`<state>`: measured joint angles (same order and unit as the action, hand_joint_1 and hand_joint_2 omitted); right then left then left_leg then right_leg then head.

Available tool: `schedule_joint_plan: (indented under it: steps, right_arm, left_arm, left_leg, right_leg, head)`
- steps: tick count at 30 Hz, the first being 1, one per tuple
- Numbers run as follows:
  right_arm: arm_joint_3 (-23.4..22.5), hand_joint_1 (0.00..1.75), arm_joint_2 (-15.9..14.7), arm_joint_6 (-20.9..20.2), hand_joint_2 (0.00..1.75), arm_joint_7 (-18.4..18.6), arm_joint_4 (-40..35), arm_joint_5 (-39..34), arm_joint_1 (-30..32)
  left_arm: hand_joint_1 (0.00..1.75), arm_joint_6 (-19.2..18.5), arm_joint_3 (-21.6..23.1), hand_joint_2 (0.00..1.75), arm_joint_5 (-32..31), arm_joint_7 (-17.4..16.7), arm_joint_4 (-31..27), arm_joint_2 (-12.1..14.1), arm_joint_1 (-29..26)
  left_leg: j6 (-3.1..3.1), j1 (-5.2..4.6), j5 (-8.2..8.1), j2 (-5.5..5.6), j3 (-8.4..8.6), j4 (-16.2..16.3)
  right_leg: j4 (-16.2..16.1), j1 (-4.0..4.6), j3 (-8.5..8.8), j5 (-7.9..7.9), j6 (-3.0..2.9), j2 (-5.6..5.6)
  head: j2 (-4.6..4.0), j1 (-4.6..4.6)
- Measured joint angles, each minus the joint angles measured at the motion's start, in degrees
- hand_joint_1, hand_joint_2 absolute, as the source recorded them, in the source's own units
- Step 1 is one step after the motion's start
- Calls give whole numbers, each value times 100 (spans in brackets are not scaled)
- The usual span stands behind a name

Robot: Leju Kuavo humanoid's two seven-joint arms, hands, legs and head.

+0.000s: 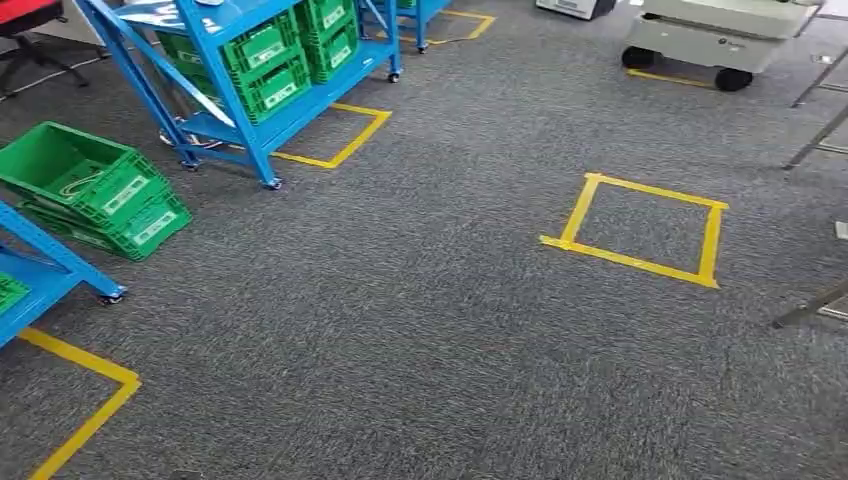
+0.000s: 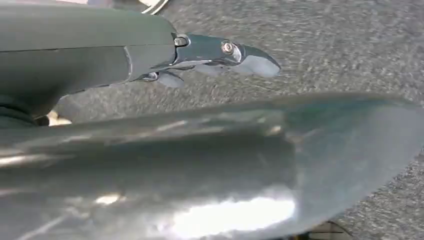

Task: Take the parts from the cabinet and place them on the table.

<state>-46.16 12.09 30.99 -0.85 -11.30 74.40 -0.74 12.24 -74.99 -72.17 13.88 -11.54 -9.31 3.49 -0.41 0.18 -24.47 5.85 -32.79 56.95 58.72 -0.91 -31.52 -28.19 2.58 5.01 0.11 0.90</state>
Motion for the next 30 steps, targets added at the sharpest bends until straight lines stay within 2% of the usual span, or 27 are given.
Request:
schedule_joint_plan:
  steps: [3, 4, 5, 6, 7, 8, 9, 10, 11, 16, 17, 18, 19, 20, 21, 22, 23, 25, 26, 27, 28, 29, 30]
  right_arm:
    - [2, 0, 0, -2, 0, 0, 0, -4, -11]
    - [2, 0, 2, -2, 0, -2, 2, 0, -13]
    - [2, 0, 0, -2, 0, -2, 0, 2, -14]
    - [2, 0, 2, -2, 0, -4, 0, 2, -8]
    - [2, 0, 2, -2, 0, -7, 2, 2, -1]
    - [2, 0, 2, -2, 0, -7, 2, 0, 13]
    - [2, 0, 0, -2, 0, -7, 2, 0, 18]
    - [2, 0, 0, -2, 0, -7, 2, -2, 16]
    - [2, 0, 2, -2, 0, -7, 2, -2, 11]
    - [2, 0, 0, -2, 0, -7, 2, -2, 8]
    - [2, 0, 2, -4, 0, -9, 2, -2, 0]
    - [2, 0, 2, -4, 0, -9, 2, 0, -4]
    - [2, 0, 0, -2, 0, -11, 2, 0, -21]
    - [2, 0, 2, -2, 0, -18, 0, 2, -32]
    - [2, 0, -2, -2, 0, -17, 0, 2, -30]
    - [4, 0, 0, -2, 0, -20, 2, 4, -25]
    - [4, 0, 0, -2, 0, -22, 2, 2, -15]
    - [4, 0, 0, -2, 0, -20, 2, 2, 6]
    - [4, 0, 0, -2, 0, -17, 2, 2, 15]
    - [4, 0, 0, -2, 0, -15, 2, 2, 23]
    - [2, 0, -2, 0, 0, -15, 2, 2, 23]
    - [2, 0, -2, 2, 0, -13, 2, 4, 18]
    - [4, 0, -2, 2, 0, -7, 2, 7, 15]
  left_arm:
    - [0, 2, 0, 0, 0, 0, 0, 0, -43]
    - [0, 7, -2, 0, 0, 0, 0, 13, -60]
    - [0, 7, -2, 0, 0, 0, 0, 11, -63]
    - [0, 7, -2, 0, 0, 0, 2, 9, -47]
    - [0, 7, 0, 0, -2, 0, 2, -2, -22]
    - [0, 9, 0, 0, -2, 0, 0, -4, -9]
    - [0, 9, 2, 0, -2, 0, 2, -4, -9]
    - [0, 11, 2, 0, 0, 0, 2, -4, -20]
    - [0, 11, 0, 0, 0, 0, 0, -4, -34]
    - [0, 11, 0, 0, 0, 0, 0, -2, -40]
    - [0, 13, 0, 0, 0, -4, 0, -2, -45]
    - [0, 15, 0, 0, 0, -7, 0, -2, -34]
    - [0, 15, 0, 0, 2, -9, 0, -2, -19]
    - [0, 15, 0, 0, 2, -7, 2, -2, -31]
    - [0, 15, 0, 0, 2, -9, 2, -13, -41]
    - [0, 17, -2, 0, 2, -15, 0, 2, -41]
    - [0, 17, -2, 0, 9, -15, 0, 7, -20]
    - [0, 13, -2, 0, 9, -15, 0, 7, -5]
    - [0, 13, -2, 0, 9, -15, 0, 7, -17]
    - [0, 9, -2, 0, 9, -15, 2, 7, -31]
    - [0, 9, -2, 0, 9, -15, 2, 7, -36]
    - [0, 7, -2, 0, 9, -15, 2, 7, -35]
    - [0, 7, -2, 0, 9, -15, 0, 7, -30]
  left_leg:
    - [-125, 55, 75, 154, -45, -68]
    - [-153, 60, 82, 198, -66, -60]
    - [-163, 34, -1, -73, -93, 19]
    - [-177, 19, -191, -287, -212, 269]
    - [-195, 21, -438, -403, -426, 710]
    - [-206, 25, -658, -455, -662, 1203]
    - [-212, 25, -789, -478, -849, 1603]
    - [-215, 26, -779, -484, -916, 1737]
    - [-213, 25, -692, -485, -873, 1677]
    - [-211, 25, -640, -486, -842, 1613]
    - [-186, 20, -251, -533, -490, 943]
    - [-147, -4, 15, -887, -72, 211]
    - [-42, -58, -43, -880, -16, -11]
    - [-6, -47, -25, -807, 5, -32]
    - [32, 7, -2, -751, 15, -51]
    - [57, 14, -1, -701, 24, -51]
    - [86, 16, 9, -640, 17, -50]
    - [99, 13, 16, -485, -3, -47]
    - [98, 12, 16, -418, -1, -45]
    - [96, 18, 16, -334, 5, -41]
    - [91, 25, 19, -254, 14, -39]
    - [81, 36, 19, -175, 25, -36]
    - [55, 47, 19, -109, 30, -31]
  right_leg:
    - [31, 58, 25, 35, -114, -155]
    - [-10, 26, 26, 77, -175, -228]
    - [-24, 27, 40, 92, -206, -299]
    - [-27, 30, 38, 91, -242, -355]
    - [-27, 44, 31, 86, -262, -441]
    - [-27, 59, 28, 80, -272, -537]
    - [-27, 68, 25, 71, -284, -624]
    - [-27, 71, 28, 68, -289, -693]
    - [-26, 72, 32, 64, -288, -740]
    - [-26, 72, 33, 63, -286, -759]
    - [-26, 72, 53, 49, -275, -869]
    - [-26, 78, 88, 26, -241, -955]
    - [-30, 144, 129, -37, -139, -1159]
    - [-37, 143, 169, -55, -110, -1225]
    - [100, 123, 131, -233, -37, -1058]
    - [353, 130, 60, -363, 1, -741]
    - [745, 120, -85, -559, 8, -592]
    - [1583, 111, -500, -894, 23, -522]
    - [1773, 110, -627, -901, 24, -521]
    - [1704, 106, -641, -767, 17, -521]
    - [1426, 93, -543, -541, 9, -515]
    - [942, 77, -350, -244, 5, -474]
    - [438, 49, -140, 16, 12, -324]
  head:
    - [0, -11]
    - [0, -9]
    - [0, -18]
    - [0, -66]
    - [0, -81]
    - [0, -76]
    - [0, -76]
    - [0, -81]
    - [0, -79]
    - [0, -81]
    - [0, -81]
    - [0, -83]
    - [0, -55]
    - [0, -63]
    - [0, -57]
    - [0, -22]
    - [0, -8]
    - [0, 2]
    - [0, 0]
    - [0, 4]
    - [0, 2]
    - [0, 0]
    - [0, 2]
